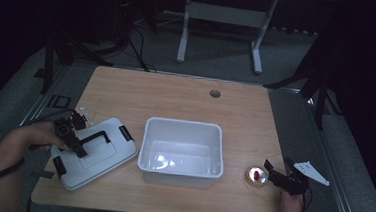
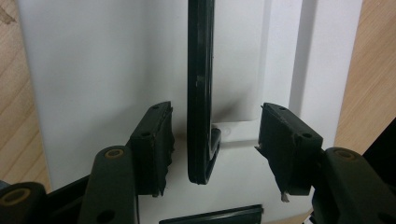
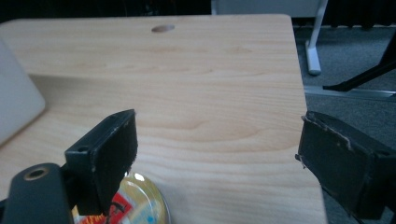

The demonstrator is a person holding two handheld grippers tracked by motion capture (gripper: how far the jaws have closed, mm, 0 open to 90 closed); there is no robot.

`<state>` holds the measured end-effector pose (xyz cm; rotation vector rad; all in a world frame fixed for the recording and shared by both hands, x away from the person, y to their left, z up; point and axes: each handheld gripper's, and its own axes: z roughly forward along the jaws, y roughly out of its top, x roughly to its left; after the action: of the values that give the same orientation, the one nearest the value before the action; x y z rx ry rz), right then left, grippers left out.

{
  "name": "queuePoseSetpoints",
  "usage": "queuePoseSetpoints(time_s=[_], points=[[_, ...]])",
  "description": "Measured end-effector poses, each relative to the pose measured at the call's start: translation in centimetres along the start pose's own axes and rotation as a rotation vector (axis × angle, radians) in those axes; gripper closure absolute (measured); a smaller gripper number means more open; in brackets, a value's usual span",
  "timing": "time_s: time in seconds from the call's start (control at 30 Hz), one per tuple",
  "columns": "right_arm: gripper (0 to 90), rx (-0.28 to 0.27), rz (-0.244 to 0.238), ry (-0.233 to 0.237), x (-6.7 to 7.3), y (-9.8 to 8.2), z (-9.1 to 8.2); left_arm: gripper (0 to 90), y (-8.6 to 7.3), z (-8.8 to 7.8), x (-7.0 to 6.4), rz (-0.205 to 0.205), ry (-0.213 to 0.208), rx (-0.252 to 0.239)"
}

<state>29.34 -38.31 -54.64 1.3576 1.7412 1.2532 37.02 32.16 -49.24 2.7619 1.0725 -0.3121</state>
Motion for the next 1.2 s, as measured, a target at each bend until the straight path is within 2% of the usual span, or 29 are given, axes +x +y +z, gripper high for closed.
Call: queuePoseSetpoints(time_s=[0.23,0.3,0.33,0.53,0.6,0.7,0.8,0.93,1.2], points=[[11.6,0.111,-0.050,0.058,-1.5,0.2,-1.2,27.9,-0.2,-0.1,0.2,-0.008,-0.023,-0.011],[11.5,0.120,-0.049,0.072,-1.7,0.3,-1.3,27.6,-0.3,-0.1,0.3,-0.013,-0.022,-0.011],[11.5,0.153,-0.074,0.086,-2.0,0.3,-1.7,25.0,-0.4,-0.1,0.3,-0.017,-0.026,-0.015],[11.6,0.243,-0.132,0.136,-2.4,0.3,-2.4,21.1,-0.7,-0.1,0.2,-0.002,-0.033,-0.009],[11.6,0.272,-0.169,0.146,-2.4,0.4,-2.6,17.7,-0.8,-0.1,0.3,0.001,-0.030,0.001],[12.0,0.318,-0.192,0.188,-2.2,0.6,-2.9,17.7,-0.8,-0.2,0.2,0.002,-0.043,-0.004],[13.5,0.383,-0.235,0.235,-1.8,1.0,-2.9,17.6,-0.8,-0.3,0.1,0.006,-0.044,0.000],[13.5,0.471,-0.298,0.266,-1.2,1.5,-2.9,17.7,-0.8,-0.4,0.1,0.008,-0.033,0.010],[13.5,0.712,-0.456,0.269,0.3,2.9,-2.3,17.7,-0.8,-0.4,0.0,0.010,-0.043,0.022]])
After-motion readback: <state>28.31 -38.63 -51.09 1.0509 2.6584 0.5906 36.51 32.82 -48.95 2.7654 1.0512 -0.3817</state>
